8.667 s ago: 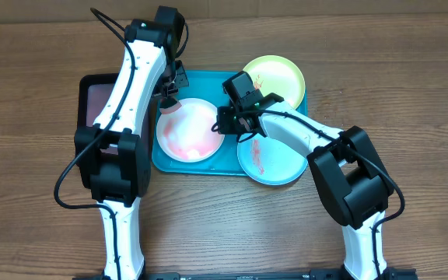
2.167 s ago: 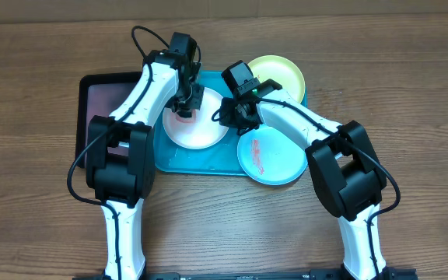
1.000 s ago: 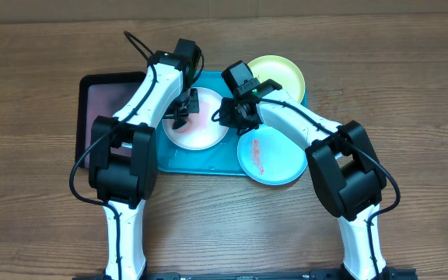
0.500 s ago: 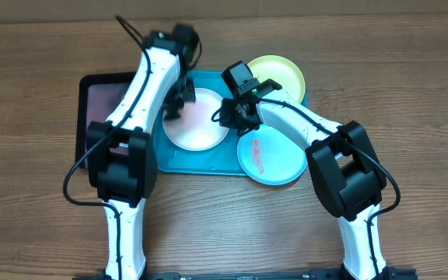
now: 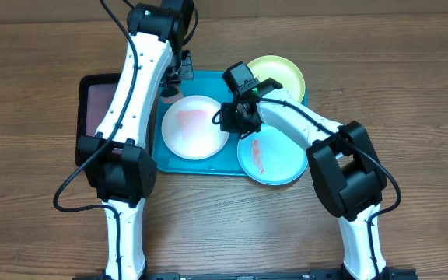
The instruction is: Clean dirty plates on tray and stack at the side
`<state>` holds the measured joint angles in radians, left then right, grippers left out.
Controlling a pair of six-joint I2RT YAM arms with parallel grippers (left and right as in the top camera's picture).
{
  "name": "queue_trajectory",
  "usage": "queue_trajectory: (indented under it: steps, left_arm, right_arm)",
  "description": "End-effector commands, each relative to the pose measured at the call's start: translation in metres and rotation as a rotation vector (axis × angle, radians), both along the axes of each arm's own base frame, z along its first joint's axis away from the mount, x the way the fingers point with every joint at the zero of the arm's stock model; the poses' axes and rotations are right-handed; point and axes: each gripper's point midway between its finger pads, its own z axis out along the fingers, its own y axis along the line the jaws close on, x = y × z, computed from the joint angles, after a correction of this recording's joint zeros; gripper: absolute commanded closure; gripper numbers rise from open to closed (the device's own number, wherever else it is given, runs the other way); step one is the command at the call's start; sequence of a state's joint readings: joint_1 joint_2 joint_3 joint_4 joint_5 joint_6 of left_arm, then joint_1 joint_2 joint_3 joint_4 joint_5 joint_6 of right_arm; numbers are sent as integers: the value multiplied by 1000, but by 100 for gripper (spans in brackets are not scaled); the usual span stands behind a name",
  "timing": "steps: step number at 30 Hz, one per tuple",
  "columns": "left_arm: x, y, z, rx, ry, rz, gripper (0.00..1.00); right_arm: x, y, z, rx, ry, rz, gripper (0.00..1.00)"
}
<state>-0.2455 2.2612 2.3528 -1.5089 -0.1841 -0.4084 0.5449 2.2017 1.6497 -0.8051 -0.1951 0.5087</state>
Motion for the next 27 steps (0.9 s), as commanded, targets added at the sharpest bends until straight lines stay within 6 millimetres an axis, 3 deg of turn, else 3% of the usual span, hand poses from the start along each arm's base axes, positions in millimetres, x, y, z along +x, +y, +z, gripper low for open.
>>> queue_trajectory:
  steps: [1, 6, 15, 21, 27]
  left_arm:
    - [9, 10, 9, -1, -40, -1, 96]
    - [14, 22, 9, -8, -51, 33, 96]
    - [14, 26, 9, -10, -50, 47, 96]
    - [14, 26, 8, -13, -50, 61, 96]
    - [14, 26, 8, -13, -50, 61, 96]
  right_arm:
    - [14, 9, 71, 65, -143, 43, 96]
    - [14, -19, 110, -38, -231, -5, 96]
    - [12, -77, 146, -360, -390, -100, 96]
    - [10, -91, 170, -596, -549, -144, 96]
    - [1, -80, 200, -769, -733, -140, 96]
